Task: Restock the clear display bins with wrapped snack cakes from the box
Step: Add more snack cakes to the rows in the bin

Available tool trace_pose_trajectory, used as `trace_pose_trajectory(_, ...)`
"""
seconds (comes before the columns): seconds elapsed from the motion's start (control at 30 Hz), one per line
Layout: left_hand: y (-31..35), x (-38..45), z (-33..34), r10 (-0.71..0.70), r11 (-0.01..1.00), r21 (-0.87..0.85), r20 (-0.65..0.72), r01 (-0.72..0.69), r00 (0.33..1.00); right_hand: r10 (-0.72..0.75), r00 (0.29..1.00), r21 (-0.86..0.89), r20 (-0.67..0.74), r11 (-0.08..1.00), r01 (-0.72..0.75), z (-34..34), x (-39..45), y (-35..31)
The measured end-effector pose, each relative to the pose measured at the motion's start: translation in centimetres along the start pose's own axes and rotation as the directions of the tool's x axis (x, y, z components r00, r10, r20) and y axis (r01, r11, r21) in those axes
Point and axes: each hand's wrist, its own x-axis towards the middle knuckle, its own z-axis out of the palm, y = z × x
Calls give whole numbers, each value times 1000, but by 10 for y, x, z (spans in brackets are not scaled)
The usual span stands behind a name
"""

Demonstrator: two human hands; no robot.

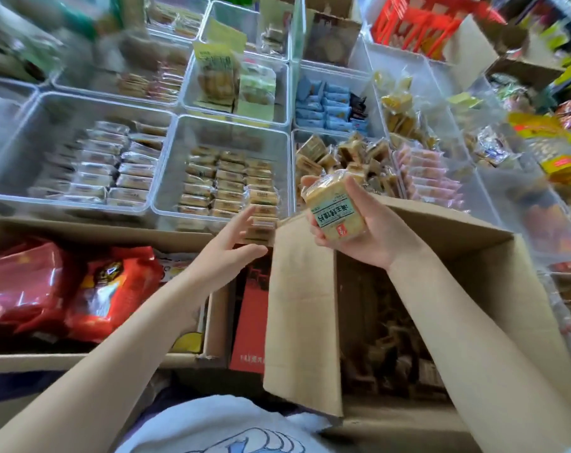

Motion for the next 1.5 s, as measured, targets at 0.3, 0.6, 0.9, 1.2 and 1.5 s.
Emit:
trace_pose_trajectory(0.3, -71, 64, -156, 115, 829, 559, -180, 6, 977, 30, 880, -57, -474, 996, -65, 54, 160, 20)
trace_pose_trajectory(0.6, -125, 111, -168, 92, 463, 881, 63, -98, 994, -116, 665, -430, -737, 840, -330, 24, 215, 15)
trace_pose_trajectory(0.9, -140, 113, -163, 157, 451, 888, 16, -87, 987, -255, 802, -751, -540, -283, -596, -45, 288, 16)
trace_pose_trajectory(1.2, -142, 113, -160, 176, 421, 903, 3, -78, 984, -79, 739, -688, -669, -311, -656, -58, 290, 75)
trace_pose_trajectory(1.5, -133, 112, -164, 109, 415, 906, 41, -83, 993, -230, 813, -836, -535, 10, -548, -2, 237, 44)
